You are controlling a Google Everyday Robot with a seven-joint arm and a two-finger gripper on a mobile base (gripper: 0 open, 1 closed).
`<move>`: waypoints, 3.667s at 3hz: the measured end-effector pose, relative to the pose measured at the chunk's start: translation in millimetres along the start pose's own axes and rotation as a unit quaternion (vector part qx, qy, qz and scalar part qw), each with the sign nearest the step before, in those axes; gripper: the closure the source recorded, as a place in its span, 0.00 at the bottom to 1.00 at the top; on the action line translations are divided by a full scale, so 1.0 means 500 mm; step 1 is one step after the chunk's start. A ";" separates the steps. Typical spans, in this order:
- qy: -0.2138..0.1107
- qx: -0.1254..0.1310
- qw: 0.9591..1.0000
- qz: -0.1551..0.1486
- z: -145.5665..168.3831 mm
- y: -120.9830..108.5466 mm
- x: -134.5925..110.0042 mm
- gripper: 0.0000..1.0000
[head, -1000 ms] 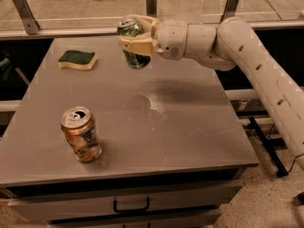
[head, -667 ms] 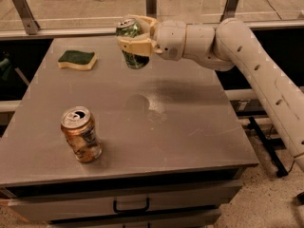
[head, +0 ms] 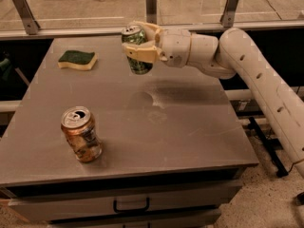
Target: Place green can upright
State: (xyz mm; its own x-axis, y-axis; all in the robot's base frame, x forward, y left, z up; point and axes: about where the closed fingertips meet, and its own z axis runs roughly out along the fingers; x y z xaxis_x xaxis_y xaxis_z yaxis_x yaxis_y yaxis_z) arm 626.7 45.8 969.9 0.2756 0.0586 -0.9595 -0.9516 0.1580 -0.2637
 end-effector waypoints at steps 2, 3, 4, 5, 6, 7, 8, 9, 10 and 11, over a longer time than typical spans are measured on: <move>-0.002 -0.030 0.999 -0.032 -0.055 0.021 0.060 0.81; -0.012 -0.043 0.998 -0.035 -0.066 0.040 0.089 0.59; -0.018 -0.050 0.998 -0.042 -0.083 0.049 0.104 0.35; -0.011 -0.047 0.997 -0.052 -0.114 0.044 0.106 0.12; 0.001 -0.043 0.997 -0.063 -0.150 0.030 0.098 0.00; 0.012 -0.041 0.996 -0.073 -0.173 0.012 0.084 0.00; 0.032 -0.035 0.995 -0.083 -0.194 -0.013 0.070 0.00; 0.082 -0.008 0.994 -0.078 -0.226 -0.042 0.037 0.00; 0.139 0.035 0.987 -0.075 -0.267 -0.067 -0.053 0.00; 0.198 0.080 0.974 -0.082 -0.291 -0.078 -0.185 0.00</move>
Offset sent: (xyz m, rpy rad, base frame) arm -0.0090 -0.0422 -0.0585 -0.0363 -0.1129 0.0848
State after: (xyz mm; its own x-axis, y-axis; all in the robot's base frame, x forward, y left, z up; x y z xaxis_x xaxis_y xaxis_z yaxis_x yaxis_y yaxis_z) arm 618.6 -109.1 1054.3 0.3174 -0.3591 -0.8776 -0.8572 0.2871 -0.4275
